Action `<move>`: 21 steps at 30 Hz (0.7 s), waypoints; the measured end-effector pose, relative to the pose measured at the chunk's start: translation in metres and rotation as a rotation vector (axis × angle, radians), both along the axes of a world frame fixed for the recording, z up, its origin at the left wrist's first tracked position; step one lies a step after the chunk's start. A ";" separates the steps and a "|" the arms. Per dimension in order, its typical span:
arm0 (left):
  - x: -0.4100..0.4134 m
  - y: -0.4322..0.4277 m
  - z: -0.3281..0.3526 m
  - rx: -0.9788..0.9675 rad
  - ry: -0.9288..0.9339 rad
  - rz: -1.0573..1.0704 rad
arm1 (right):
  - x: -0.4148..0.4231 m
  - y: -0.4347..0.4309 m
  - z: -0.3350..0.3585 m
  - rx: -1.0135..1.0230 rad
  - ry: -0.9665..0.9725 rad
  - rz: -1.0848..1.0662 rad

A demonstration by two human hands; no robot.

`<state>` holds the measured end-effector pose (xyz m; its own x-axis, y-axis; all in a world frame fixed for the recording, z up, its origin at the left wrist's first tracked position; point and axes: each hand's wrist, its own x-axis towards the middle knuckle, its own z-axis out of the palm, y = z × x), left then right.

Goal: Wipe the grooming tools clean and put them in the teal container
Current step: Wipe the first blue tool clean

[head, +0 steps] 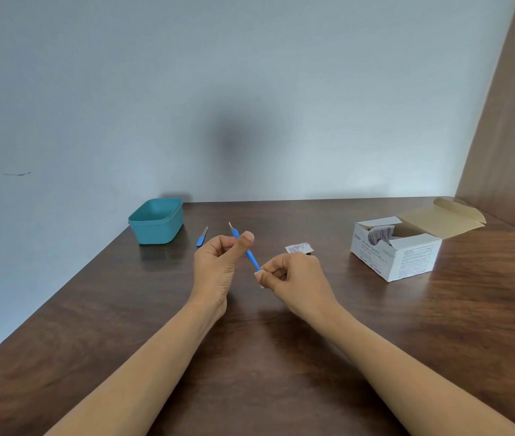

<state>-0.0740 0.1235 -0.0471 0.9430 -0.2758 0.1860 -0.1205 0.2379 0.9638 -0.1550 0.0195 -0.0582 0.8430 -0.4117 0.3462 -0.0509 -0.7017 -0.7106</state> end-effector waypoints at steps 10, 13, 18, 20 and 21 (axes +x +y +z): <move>0.001 0.003 -0.001 0.000 -0.001 -0.119 | -0.005 -0.007 0.008 0.368 0.074 0.130; 0.001 0.003 -0.001 -0.004 0.016 -0.163 | -0.006 -0.008 0.011 0.589 0.124 0.215; 0.002 0.002 0.000 -0.070 0.049 -0.179 | -0.004 -0.014 0.010 0.821 0.210 0.271; 0.002 0.002 -0.001 -0.071 0.052 -0.135 | -0.004 -0.016 0.011 0.756 0.166 0.235; 0.002 0.001 -0.002 -0.068 0.053 -0.110 | -0.004 -0.016 0.012 0.692 0.134 0.218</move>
<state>-0.0718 0.1250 -0.0491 0.9169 -0.3665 0.1584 -0.0392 0.3121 0.9492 -0.1595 0.0035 -0.0466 0.9473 -0.3174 -0.0432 -0.0786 -0.0997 -0.9919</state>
